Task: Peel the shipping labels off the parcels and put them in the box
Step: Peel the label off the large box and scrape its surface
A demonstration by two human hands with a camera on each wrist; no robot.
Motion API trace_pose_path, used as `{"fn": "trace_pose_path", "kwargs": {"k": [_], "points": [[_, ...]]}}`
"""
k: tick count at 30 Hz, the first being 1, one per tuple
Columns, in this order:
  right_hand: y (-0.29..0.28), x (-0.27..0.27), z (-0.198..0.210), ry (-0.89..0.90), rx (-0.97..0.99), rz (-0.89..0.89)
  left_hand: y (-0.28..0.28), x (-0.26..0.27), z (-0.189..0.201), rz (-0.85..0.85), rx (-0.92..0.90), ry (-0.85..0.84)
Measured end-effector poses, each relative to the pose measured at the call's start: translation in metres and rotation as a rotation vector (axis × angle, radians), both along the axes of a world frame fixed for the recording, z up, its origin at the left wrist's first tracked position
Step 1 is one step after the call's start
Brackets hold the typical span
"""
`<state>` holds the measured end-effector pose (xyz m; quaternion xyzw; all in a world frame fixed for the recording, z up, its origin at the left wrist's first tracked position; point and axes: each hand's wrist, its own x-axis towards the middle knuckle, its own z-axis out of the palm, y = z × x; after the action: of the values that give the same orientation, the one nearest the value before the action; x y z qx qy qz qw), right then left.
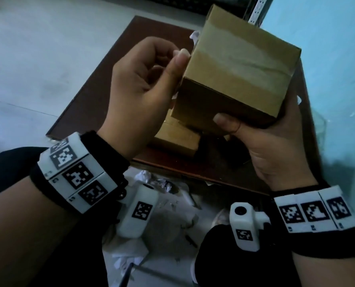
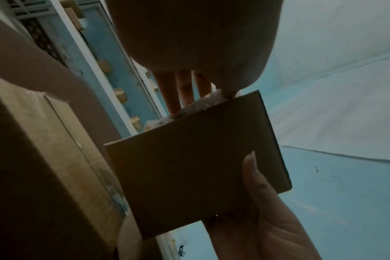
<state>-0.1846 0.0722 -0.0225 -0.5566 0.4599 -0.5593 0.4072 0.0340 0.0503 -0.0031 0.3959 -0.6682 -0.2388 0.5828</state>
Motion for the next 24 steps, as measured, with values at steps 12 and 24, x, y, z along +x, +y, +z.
{"fn": "trace_pose_path", "kwargs": {"k": [12, 24], "points": [[0.007, -0.009, 0.013, 0.251, -0.117, 0.025, 0.005, 0.000, 0.010, -0.010, -0.204, -0.118], [0.003, -0.016, 0.011, 0.290, -0.284, -0.074, 0.018, -0.006, 0.027, -0.053, 0.216, 0.171]]}}
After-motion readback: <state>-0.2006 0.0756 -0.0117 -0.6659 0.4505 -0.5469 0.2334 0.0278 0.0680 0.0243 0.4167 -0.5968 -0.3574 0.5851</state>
